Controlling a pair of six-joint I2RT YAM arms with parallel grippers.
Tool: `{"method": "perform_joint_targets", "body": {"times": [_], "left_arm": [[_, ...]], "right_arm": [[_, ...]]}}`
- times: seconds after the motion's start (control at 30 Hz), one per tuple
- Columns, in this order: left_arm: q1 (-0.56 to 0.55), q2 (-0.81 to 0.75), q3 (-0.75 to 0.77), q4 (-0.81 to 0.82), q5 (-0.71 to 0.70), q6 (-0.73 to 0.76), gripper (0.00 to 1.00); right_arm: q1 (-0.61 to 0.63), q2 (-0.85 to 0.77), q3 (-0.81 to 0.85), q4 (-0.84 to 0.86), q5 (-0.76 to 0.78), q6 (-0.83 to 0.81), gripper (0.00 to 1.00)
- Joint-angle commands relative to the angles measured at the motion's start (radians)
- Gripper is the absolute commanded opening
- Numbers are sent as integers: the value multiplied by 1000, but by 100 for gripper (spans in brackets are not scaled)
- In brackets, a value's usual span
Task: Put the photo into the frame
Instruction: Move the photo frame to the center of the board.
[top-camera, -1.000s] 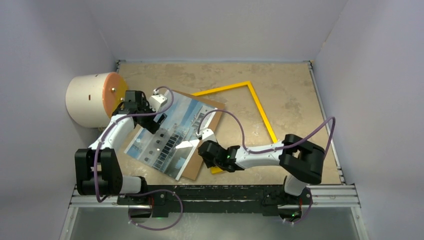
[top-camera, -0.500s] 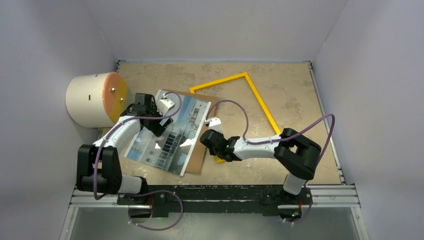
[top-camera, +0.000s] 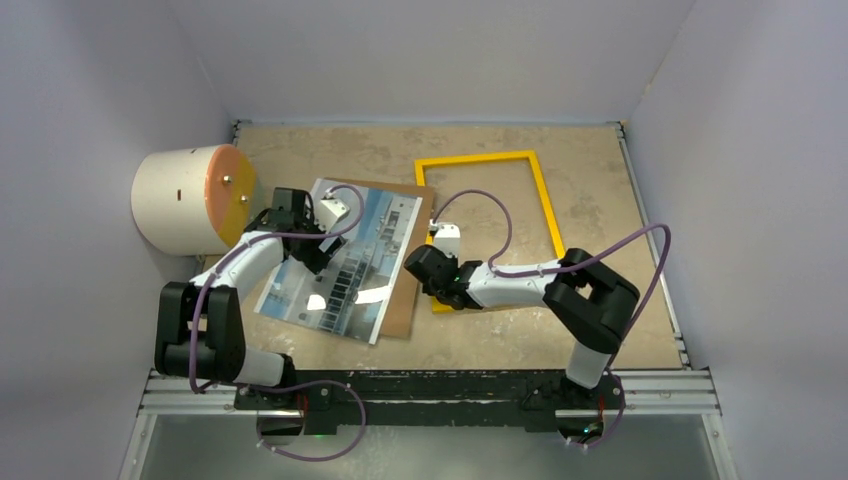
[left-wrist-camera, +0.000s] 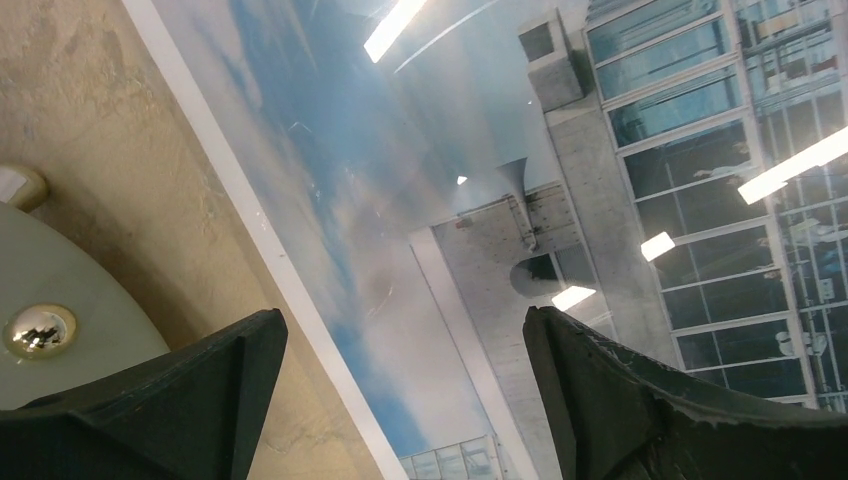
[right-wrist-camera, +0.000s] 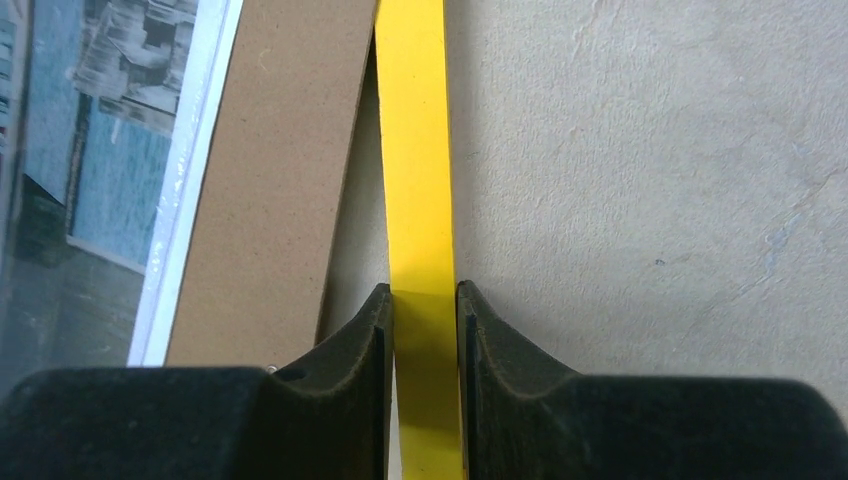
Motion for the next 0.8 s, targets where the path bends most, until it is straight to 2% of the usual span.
{"method": "perform_joint_targets", "body": {"times": [0.0,0.27,0.63,0.77], "left_arm": [[-4,3,3,35,-17,-10,97],[-5,2,20,32,-21,-10,98],[-4,3,27,36,-27,-4,99],[-4,1,31,20,-7,-4,99]], "right_arm": [[-55,6,-94,-102,-5,188,0],[-71,57,-79,-93,-35,167,0],[-70,247,175,-209,8,122,0],[-70,268,200,-219,-2,125,0]]}}
